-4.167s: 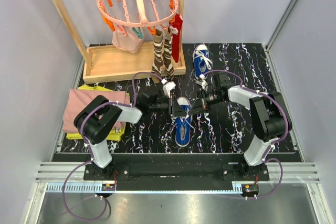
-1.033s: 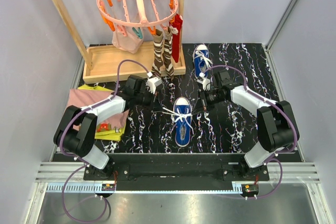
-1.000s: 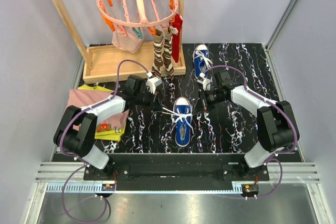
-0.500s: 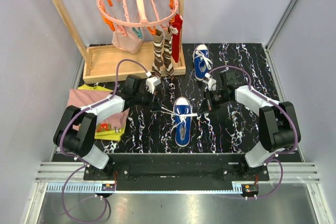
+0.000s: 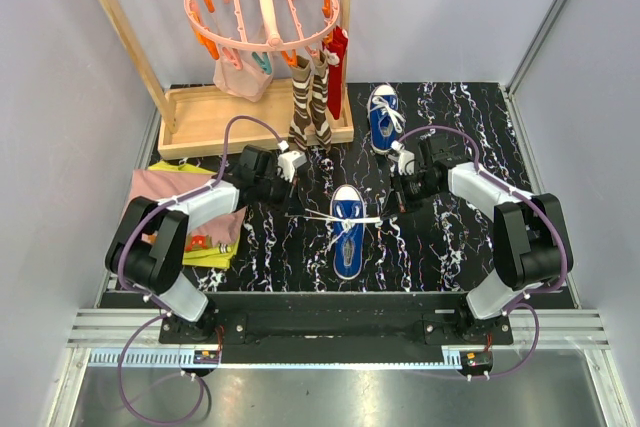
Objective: Tie the shoes
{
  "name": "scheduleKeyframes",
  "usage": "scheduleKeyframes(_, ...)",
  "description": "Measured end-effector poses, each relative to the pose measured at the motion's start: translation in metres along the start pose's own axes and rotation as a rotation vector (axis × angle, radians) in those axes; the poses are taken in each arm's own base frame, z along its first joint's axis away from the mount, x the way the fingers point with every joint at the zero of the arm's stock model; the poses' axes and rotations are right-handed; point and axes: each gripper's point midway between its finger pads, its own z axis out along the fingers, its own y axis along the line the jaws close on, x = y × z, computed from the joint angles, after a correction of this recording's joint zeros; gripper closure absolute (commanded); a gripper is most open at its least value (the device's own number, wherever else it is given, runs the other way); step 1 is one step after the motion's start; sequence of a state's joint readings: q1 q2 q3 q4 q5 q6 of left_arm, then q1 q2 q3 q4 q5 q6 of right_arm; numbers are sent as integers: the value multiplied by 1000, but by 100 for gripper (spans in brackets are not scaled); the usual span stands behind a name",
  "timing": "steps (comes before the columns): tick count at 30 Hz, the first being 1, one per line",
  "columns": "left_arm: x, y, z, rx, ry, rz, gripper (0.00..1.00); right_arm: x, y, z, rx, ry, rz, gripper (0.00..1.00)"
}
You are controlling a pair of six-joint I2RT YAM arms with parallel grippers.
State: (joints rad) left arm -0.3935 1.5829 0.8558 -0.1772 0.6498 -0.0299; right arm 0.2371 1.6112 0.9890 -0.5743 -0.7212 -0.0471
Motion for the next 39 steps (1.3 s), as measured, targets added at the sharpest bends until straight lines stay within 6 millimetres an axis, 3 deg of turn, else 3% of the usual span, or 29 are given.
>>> scheduleKeyframes(10,7,5,5,-5,25,-21,100,0,-4,0,16,1,-7,100)
scheduleKeyframes(11,7,5,5,-2,25,-21,89,0,-2,0,3,2,-6,100)
scheduleKeyframes(13,5,4,5,5,18,-19,78,1,2,1,-25,6,-1,100)
scheduleKeyframes(14,4,4,4,11,12,-14,67,1,4,1,-37,8,1,100)
scheduleKeyframes(19,-7,-2,-2,39,-27,12,52,2,13,2,-97,16,10,100)
scheduleKeyframes(25,-39,-26,-24,74,-135,128,43,3,21,1,-142,19,15,100)
scheduleKeyframes(28,-50,-40,-25,95,-151,199,42,3,24,1,-158,23,18,99)
scheduleKeyframes(36,-39,-89,-5,173,-68,335,41,6,25,0,-164,30,25,96)
scheduleKeyframes(39,-34,-98,7,180,-28,358,41,6,26,0,-167,30,26,93)
